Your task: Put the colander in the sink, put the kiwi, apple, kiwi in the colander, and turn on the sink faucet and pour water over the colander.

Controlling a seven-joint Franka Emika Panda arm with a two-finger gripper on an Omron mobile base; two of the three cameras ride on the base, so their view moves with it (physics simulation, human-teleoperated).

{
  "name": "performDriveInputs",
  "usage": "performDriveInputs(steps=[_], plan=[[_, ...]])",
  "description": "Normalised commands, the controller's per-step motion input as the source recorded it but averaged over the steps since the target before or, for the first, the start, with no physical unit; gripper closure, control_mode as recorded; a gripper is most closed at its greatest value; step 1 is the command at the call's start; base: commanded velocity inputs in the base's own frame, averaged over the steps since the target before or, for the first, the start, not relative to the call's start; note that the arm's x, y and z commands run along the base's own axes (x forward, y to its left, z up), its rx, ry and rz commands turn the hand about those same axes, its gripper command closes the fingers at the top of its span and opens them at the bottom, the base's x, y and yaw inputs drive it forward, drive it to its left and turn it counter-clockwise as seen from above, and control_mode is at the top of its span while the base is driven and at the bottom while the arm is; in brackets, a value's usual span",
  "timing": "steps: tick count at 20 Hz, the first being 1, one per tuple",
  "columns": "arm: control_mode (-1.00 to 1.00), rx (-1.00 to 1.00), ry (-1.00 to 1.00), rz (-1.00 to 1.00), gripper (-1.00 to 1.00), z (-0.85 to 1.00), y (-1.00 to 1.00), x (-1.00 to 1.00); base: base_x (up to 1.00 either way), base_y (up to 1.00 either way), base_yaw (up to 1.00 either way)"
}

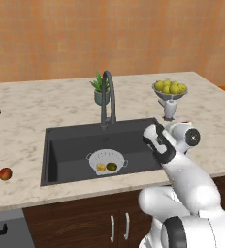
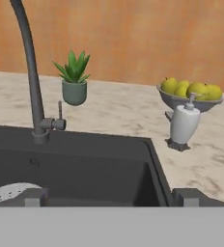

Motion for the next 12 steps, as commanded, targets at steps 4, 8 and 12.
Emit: performDriveInputs(steps=[4, 8, 12], plan=[[-1.0, 0.0, 0.11, -0.26, -1.0, 0.97, -0.38, -0.96, 0.0, 0.0, 0.0], [-1.0, 0.0, 0.26, -0.22, -1.0, 0.79, -0.33, -1.0, 0.0, 0.0, 0.0], [-1.0, 0.01, 0.36, -0.11, -1.0, 0.49, -0.04, -1.0, 0.0, 0.0, 0.0]])
